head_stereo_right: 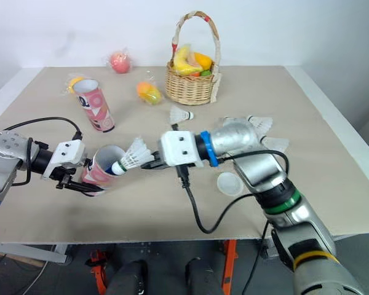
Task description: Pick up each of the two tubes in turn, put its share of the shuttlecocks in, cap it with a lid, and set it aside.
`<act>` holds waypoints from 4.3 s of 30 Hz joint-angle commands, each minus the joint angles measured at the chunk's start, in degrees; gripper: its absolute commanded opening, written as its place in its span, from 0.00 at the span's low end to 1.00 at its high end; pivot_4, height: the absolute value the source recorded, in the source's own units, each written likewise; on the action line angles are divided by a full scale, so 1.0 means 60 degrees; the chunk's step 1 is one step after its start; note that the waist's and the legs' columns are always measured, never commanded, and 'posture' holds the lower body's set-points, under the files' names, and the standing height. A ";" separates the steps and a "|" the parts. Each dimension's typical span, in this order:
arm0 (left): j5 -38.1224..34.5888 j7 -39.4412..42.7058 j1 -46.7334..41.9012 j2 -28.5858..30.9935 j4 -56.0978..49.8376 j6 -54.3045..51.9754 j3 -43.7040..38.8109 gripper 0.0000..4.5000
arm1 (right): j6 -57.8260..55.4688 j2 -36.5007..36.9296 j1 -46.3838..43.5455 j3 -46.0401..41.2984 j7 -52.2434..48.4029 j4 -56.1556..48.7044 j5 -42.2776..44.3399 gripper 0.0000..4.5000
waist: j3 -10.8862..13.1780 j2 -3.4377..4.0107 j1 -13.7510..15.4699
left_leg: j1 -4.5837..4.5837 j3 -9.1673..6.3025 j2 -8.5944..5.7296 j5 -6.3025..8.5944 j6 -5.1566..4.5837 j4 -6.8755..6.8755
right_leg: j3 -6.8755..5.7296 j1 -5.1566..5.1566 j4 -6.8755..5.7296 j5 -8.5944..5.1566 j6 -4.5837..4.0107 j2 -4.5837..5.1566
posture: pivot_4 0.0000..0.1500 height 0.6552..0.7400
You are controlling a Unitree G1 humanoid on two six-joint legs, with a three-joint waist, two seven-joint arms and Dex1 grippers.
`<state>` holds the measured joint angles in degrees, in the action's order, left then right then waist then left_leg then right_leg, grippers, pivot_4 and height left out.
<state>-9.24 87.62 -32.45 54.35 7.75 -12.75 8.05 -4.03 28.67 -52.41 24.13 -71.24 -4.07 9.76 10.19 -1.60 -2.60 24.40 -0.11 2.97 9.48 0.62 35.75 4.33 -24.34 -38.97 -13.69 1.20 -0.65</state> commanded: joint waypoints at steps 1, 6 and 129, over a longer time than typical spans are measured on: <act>-0.0017 0.0053 0.0208 -0.0034 -0.0165 -0.0176 0.0220 0.60 | 0.0887 -0.0508 -0.0624 0.0213 0.0015 0.0808 -0.0636 0.02 | 0.0000 0.0000 0.0014 | -0.0006 -0.0001 0.0002 0.0000 0.0000 -0.0002 | -0.0002 0.0001 -0.0007 -0.0005 -0.0008 -0.0003 | 1.00 1.00; -0.0063 -0.0024 0.0300 -0.0005 -0.0305 -0.0293 0.0165 0.60 | 0.1349 -0.0707 -0.0852 0.0190 -0.0449 0.1437 -0.0697 0.02 | 0.0000 0.0000 0.0021 | -0.0005 -0.0004 -0.0001 0.0000 0.0000 -0.0004 | -0.0005 0.0003 -0.0010 -0.0017 -0.0009 0.0003 | 1.00 1.00; -0.0557 -0.0637 0.1527 0.0054 -0.1813 -0.1418 -0.0361 0.60 | -0.4142 -0.2703 0.0189 -0.2839 0.6886 0.4255 -0.1643 0.55 | 0.0007 0.0025 -0.0038 | 0.0005 -0.0010 -0.0036 0.0030 0.0003 -0.0052 | 0.0010 -0.0013 -0.0011 -0.0053 0.0049 0.0023 | 1.00 1.00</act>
<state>-11.82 82.48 -24.12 55.21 -2.84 -21.15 3.10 -30.08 12.88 -49.51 6.92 -31.99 22.48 0.86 10.23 -1.45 -2.82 24.42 -0.17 2.75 9.66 0.64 35.46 4.39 -24.41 -39.04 -14.00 1.50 -0.51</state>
